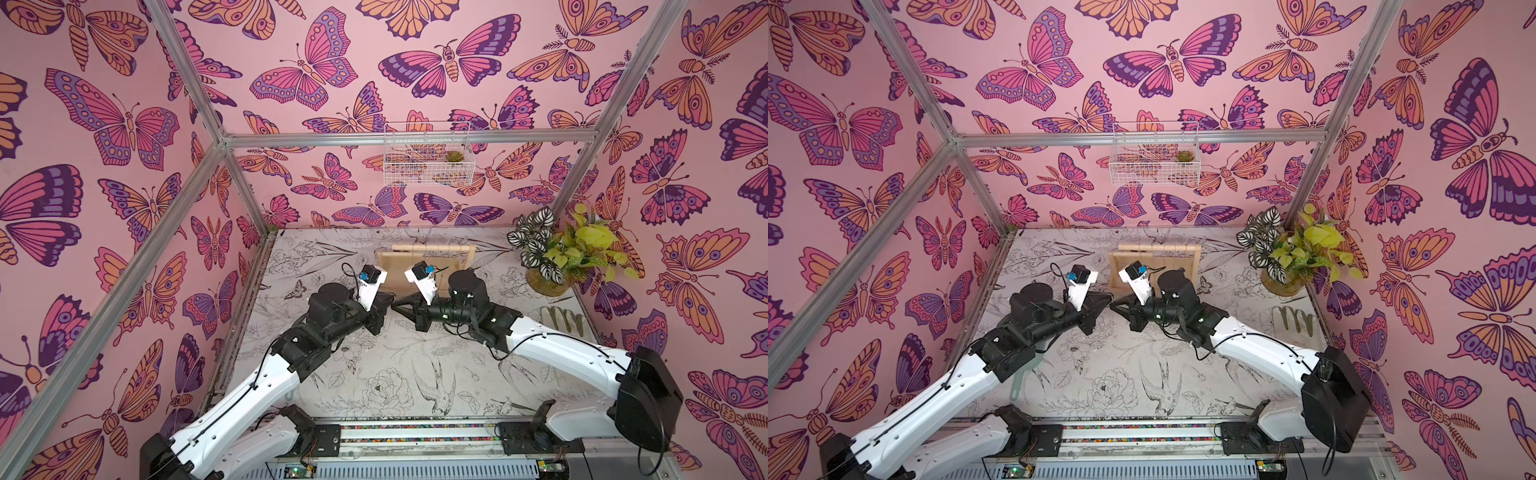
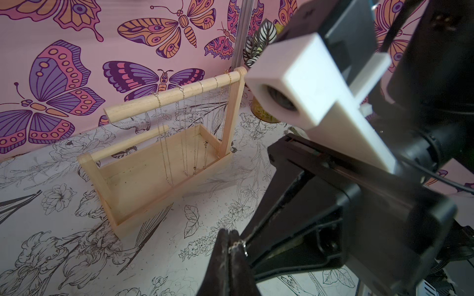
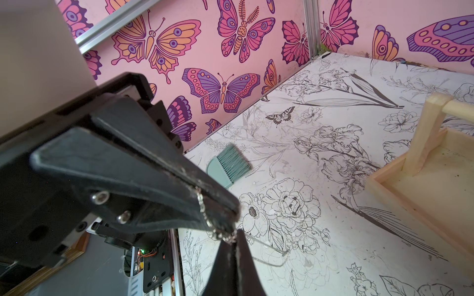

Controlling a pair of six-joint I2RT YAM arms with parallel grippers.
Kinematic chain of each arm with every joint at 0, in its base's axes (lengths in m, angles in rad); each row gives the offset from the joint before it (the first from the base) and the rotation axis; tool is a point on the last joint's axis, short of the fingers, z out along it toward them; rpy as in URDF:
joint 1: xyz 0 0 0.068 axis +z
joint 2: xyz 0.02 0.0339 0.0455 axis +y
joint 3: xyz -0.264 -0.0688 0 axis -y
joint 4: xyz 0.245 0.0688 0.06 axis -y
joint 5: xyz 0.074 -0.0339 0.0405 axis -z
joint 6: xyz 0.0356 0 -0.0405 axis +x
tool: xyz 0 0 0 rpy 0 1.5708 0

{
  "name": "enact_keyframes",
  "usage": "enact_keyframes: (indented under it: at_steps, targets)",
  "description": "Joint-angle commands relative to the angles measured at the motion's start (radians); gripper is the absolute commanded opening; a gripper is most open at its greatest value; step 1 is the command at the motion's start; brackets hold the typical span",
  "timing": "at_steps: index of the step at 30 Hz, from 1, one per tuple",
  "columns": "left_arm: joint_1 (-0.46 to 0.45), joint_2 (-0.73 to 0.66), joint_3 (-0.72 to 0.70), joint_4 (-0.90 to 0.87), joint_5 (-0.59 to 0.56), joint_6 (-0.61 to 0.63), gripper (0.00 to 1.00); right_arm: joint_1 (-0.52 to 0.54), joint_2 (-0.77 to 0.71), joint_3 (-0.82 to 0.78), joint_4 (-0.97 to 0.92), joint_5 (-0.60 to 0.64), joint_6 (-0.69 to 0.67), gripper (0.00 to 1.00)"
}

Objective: Take the necklace off the jewelry display stand
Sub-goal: Place the necklace at the center of the board.

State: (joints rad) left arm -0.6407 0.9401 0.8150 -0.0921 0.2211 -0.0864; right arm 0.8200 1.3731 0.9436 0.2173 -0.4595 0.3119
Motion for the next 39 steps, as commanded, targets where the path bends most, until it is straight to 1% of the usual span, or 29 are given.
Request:
enact_keyframes:
  at_steps: [1, 8, 15, 26, 31, 39]
  targets:
    - [0.006, -0.02, 0.018, -0.02, 0.016, 0.018, 0.0, 0.009, -0.028, 0.024, -0.027, 0.016, -0.018, 0.0]
    - [0.01, -0.043, 0.003, -0.027, -0.006, 0.032, 0.0, 0.014, -0.087, 0.017, -0.085, 0.068, -0.042, 0.0]
    - [0.01, -0.042, -0.008, -0.028, 0.004, 0.018, 0.0, 0.013, -0.128, 0.029, -0.116, 0.075, -0.05, 0.0]
    - [0.01, -0.037, -0.02, -0.017, 0.005, 0.006, 0.0, 0.019, -0.149, 0.054, -0.143, 0.07, -0.046, 0.0]
    - [0.01, -0.035, -0.046, 0.02, 0.013, -0.019, 0.0, 0.022, -0.141, 0.092, -0.17, 0.059, -0.045, 0.0]
    - [0.009, -0.032, -0.034, 0.025, 0.019, -0.019, 0.0, 0.025, -0.119, 0.091, -0.197, 0.086, -0.061, 0.0]
